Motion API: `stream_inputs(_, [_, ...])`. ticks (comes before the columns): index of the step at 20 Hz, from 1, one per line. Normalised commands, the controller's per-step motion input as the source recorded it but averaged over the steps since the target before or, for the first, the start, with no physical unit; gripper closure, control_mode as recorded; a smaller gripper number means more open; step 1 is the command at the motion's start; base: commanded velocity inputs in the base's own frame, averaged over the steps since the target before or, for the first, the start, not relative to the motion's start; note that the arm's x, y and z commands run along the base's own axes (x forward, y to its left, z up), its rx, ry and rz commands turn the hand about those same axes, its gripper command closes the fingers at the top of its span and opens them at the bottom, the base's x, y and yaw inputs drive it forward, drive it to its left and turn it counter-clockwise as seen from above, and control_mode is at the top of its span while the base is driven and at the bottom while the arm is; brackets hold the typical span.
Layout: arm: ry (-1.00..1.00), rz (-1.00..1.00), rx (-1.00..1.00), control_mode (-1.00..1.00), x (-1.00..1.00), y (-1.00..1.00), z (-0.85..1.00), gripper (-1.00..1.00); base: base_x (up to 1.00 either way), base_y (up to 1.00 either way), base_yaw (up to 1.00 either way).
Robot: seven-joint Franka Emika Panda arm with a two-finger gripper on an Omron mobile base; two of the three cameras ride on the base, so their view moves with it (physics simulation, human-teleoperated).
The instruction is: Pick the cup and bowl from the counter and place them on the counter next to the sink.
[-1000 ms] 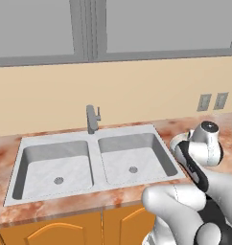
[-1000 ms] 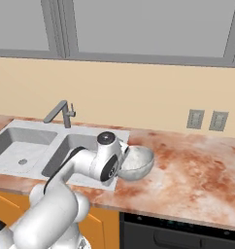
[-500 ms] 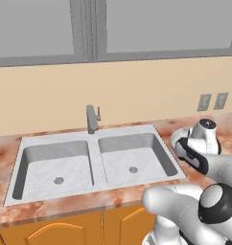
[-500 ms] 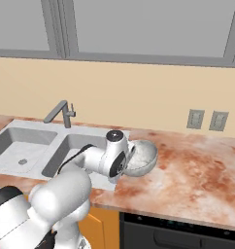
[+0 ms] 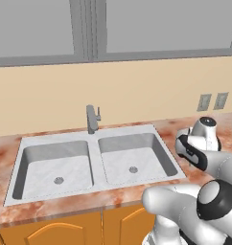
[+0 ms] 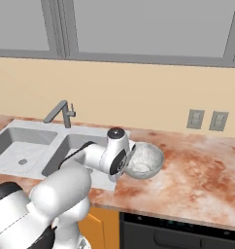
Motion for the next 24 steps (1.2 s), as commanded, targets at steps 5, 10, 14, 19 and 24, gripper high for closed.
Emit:
stream_inputs(5, [0.00,0.00,0.00,-1.00,-0.21,0.00,0.19,-1.00,0.00,0.00,0.00])
stream_inputs(10, [-0.12,0.00,0.00,-1.00,-0.50,0.00,0.52,-1.00,0.00,0.00,0.00])
stream_inputs(14, [-0.10,0.00,0.00,-1.00,-0.58,0.00,0.48,-1.00,0.00,0.00,0.00])
stream_inputs(19, [-0.02,-0.03,0.00,-1.00,-0.56,0.02,0.38,-1.00,0.00,0.00,0.00])
stream_inputs(24, [0.00,-0.22,0.00,-1.00,-0.27,0.03,0.65,-1.00,0.00,0.00,0.00])
